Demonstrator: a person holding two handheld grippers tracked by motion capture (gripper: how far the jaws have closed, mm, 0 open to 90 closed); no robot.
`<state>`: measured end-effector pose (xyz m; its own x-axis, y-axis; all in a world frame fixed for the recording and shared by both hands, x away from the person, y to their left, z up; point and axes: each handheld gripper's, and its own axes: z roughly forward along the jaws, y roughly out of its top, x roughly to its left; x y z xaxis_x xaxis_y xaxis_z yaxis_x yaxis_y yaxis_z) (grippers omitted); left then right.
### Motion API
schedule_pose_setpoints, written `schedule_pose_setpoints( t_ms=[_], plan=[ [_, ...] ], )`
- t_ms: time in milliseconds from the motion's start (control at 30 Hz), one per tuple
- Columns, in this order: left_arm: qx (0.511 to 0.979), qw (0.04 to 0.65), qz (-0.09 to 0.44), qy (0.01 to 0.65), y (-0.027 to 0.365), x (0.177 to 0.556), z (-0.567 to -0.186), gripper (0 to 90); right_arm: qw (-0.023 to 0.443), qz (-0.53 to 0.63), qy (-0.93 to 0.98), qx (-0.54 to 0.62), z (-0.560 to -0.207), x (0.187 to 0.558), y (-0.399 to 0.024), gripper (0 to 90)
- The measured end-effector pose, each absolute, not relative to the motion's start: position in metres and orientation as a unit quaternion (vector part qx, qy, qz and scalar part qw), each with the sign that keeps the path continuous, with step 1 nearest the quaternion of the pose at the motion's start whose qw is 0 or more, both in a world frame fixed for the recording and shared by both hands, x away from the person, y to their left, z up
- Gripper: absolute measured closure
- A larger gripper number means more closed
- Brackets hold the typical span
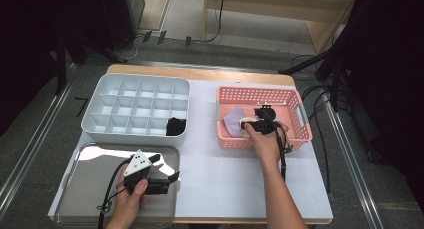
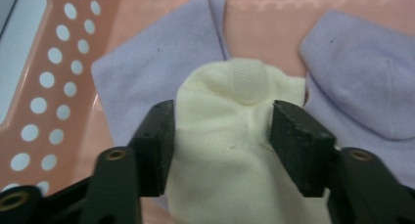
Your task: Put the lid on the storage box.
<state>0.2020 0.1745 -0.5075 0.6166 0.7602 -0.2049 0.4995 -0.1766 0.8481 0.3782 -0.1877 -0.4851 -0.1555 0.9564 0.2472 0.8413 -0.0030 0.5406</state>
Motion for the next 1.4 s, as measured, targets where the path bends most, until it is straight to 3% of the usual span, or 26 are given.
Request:
schedule_pose_setpoints(
  t_ms=[200, 333, 600, 767, 967, 1200, 1400],
  plan=[
    [0.756, 0.487, 0.128, 0.419, 0.175, 0.203, -0.508, 8.4, 0.092, 0.275, 0.710, 0.642, -0.486, 0.380, -0.186, 74.1],
    [0.754, 0.489, 0.127, 0.419, 0.175, 0.203, -0.508, 8.5, 0.104, 0.312, 0.695, 0.640, -0.484, 0.375, -0.190, 82.9],
    [0.755, 0.489, 0.126, 0.419, 0.175, 0.203, -0.508, 8.4, 0.169, 0.405, 0.660, 0.610, -0.483, 0.362, -0.200, 84.0],
    [0.755, 0.488, 0.126, 0.419, 0.175, 0.203, -0.508, 8.4, 0.186, 0.451, 0.650, 0.582, -0.473, 0.356, -0.204, 84.0],
    [0.756, 0.487, 0.129, 0.418, 0.175, 0.202, -0.507, 8.4, 0.181, 0.468, 0.640, 0.583, -0.471, 0.352, -0.207, 84.0],
    [0.755, 0.488, 0.132, 0.417, 0.175, 0.202, -0.507, 8.4, 0.214, 0.487, 0.650, 0.544, -0.467, 0.345, -0.197, 84.0],
    [0.756, 0.488, 0.134, 0.416, 0.175, 0.202, -0.507, 8.5, 0.215, 0.522, 0.637, 0.525, -0.462, 0.341, -0.195, 83.9]
  ],
)
